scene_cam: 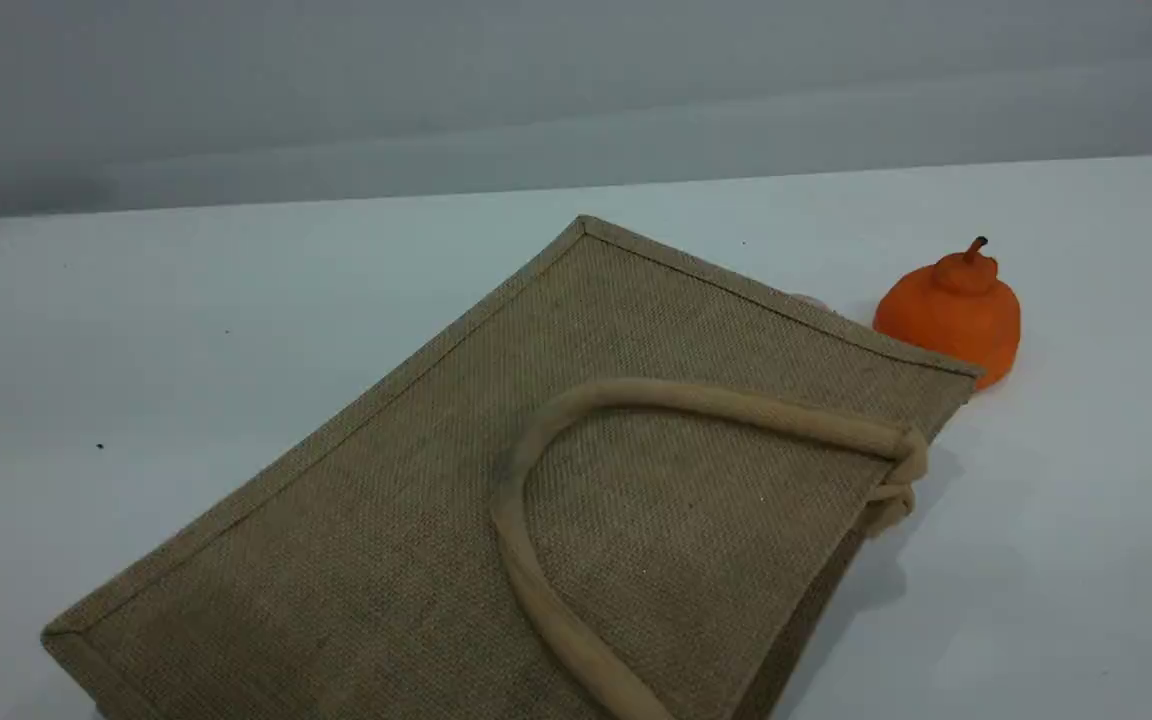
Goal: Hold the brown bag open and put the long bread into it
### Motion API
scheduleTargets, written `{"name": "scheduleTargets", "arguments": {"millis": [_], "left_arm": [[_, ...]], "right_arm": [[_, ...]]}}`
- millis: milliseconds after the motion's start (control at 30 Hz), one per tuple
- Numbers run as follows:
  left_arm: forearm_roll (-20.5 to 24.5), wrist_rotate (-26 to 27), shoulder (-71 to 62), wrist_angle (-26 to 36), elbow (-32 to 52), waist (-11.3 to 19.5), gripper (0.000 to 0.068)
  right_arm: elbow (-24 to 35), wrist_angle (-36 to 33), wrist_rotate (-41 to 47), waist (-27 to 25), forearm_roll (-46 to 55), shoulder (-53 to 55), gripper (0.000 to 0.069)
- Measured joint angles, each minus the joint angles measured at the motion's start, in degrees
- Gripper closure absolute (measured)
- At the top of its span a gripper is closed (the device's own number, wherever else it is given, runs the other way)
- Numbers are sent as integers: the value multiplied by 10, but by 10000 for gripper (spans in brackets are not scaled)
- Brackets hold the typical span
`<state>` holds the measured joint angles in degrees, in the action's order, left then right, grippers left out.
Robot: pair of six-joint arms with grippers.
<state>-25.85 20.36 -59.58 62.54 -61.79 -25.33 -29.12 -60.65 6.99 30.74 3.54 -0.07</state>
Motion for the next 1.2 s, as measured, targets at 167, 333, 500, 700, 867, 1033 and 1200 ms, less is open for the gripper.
{"name": "scheduleTargets", "arguments": {"millis": [167,333,500,700,867,1033,1200], "left_arm": [[44,-47,72,44,25,0,221],[65,-83,165,45,106,0,221],[134,-129,277,35,201,0,221],[218,-210,431,17,296,0,221],[232,-239,528,-2,322,1,221],[272,-250,555,4,323,1,221],[279,-253,555,-3,326,1,221]], "right_arm": [[0,-3,0,0,0,1,309],[0,-4,-1,0,0,1,309],[0,-5,-1,0,0,1,309],[1,-5,0,0,0,1,309],[1,-5,0,0,0,1,309],[1,-5,0,0,0,1,309],[1,-5,-1,0,0,1,309]]}}
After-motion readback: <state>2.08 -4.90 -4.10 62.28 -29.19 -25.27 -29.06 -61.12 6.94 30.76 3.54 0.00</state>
